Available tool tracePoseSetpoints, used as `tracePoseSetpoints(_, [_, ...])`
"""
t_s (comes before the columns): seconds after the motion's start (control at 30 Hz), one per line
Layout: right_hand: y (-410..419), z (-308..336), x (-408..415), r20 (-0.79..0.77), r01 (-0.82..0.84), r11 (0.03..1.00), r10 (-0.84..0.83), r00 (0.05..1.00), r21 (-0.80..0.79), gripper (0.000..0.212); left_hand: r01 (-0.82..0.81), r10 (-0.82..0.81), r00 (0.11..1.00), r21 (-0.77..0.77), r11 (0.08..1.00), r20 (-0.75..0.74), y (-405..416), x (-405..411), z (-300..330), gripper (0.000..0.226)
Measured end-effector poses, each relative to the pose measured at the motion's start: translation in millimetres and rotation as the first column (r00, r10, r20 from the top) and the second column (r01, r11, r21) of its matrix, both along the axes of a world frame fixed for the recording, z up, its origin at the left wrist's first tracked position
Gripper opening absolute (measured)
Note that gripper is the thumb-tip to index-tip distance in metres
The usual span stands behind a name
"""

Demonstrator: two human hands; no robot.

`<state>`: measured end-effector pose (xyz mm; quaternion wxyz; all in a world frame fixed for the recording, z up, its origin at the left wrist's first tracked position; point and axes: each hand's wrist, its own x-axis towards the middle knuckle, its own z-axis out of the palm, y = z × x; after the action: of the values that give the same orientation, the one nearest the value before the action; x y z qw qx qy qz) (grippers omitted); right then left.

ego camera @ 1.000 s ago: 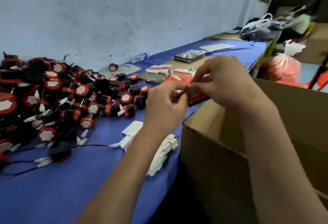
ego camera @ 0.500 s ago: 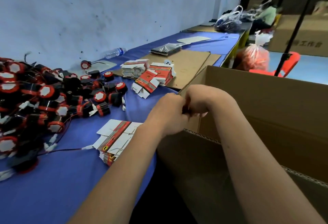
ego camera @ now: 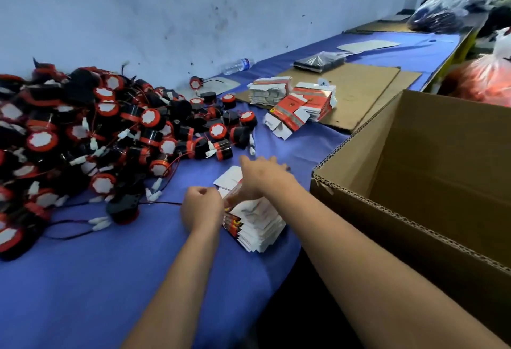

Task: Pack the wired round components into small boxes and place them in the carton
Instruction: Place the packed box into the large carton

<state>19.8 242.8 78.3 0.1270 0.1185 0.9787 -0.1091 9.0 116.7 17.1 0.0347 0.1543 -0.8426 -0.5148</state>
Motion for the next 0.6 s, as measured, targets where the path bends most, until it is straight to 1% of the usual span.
tracePoseSetpoints(0.03, [1,-10,-6,0.081,0.006,1.0,-0.007,0.997,0.008,0.119,0.024,-0.024,1.0,0.003,1.0,0.012,-1,-3,-1,0.01])
tracePoseSetpoints(0.07, [3,-17,-10,0.111,0.011,1.0,-0.011,0.994,-0.001,0.124,0.041,-0.041,0.999,0.02,0.999,0.013,-1,-5,-1,0.012])
tracePoseSetpoints(0.1, [4,-21,-14,0.1,0.014,1.0,-0.013,0.995,-0.015,0.124,0.049,-0.05,0.999,0.047,0.998,0.015,-1,-8,0,0.014])
tracePoseSetpoints(0.17, [4,-22,-20,0.026,0.017,1.0,-0.017,1.0,-0.015,0.115,0.046,-0.05,0.998,0.134,0.99,0.028,0,-13,3,0.01])
tracePoseSetpoints(0.23, [2,-21,-22,-0.056,0.015,1.0,-0.014,0.998,0.022,0.107,0.052,-0.066,0.997,0.229,0.972,0.051,4,-15,6,0.003])
tracePoseSetpoints(0.3, [1,-21,-23,-0.187,0.019,0.999,-0.01,0.982,0.05,0.09,0.065,-0.093,0.994,0.361,0.93,0.06,10,-16,8,0.007])
tracePoseSetpoints(0.33, [2,-21,-24,-0.279,0.029,0.999,-0.021,0.96,0.026,0.076,0.062,-0.09,0.995,0.398,0.915,0.051,13,-17,9,0.005])
tracePoseSetpoints(0.37, [3,-20,-26,-0.364,0.046,0.999,-0.053,0.93,-0.029,0.063,0.045,-0.063,0.997,0.398,0.916,0.033,14,-16,9,0.007])
tracePoseSetpoints(0.4, [6,-18,-27,-0.421,0.067,0.993,-0.101,0.902,-0.095,0.054,0.019,-0.025,1.0,0.37,0.929,0.011,14,-16,11,0.005])
tracePoseSetpoints(0.43, [8,-15,-30,-0.437,0.086,0.984,-0.146,0.887,-0.153,0.051,-0.009,0.016,1.0,0.346,0.938,-0.017,11,-15,14,0.001])
tracePoseSetpoints(0.5, [7,-5,-32,-0.386,0.091,0.961,-0.19,0.903,-0.261,0.053,-0.051,0.074,0.996,0.347,0.936,-0.053,-1,-15,18,0.012])
tracePoseSetpoints(0.53, [3,-1,-33,-0.352,0.061,0.944,-0.18,0.918,-0.323,0.056,-0.052,0.073,0.996,0.37,0.927,-0.043,-10,-17,21,0.015])
tracePoseSetpoints(0.57, [-3,2,-33,-0.329,0.007,0.926,-0.141,0.934,-0.378,0.058,-0.028,0.038,0.999,0.432,0.901,-0.014,-21,-19,24,0.017])
tracePoseSetpoints(0.6, [-14,3,-33,-0.319,-0.073,0.913,-0.065,0.945,-0.401,0.061,0.01,-0.025,0.999,0.513,0.858,0.023,-36,-20,26,0.017])
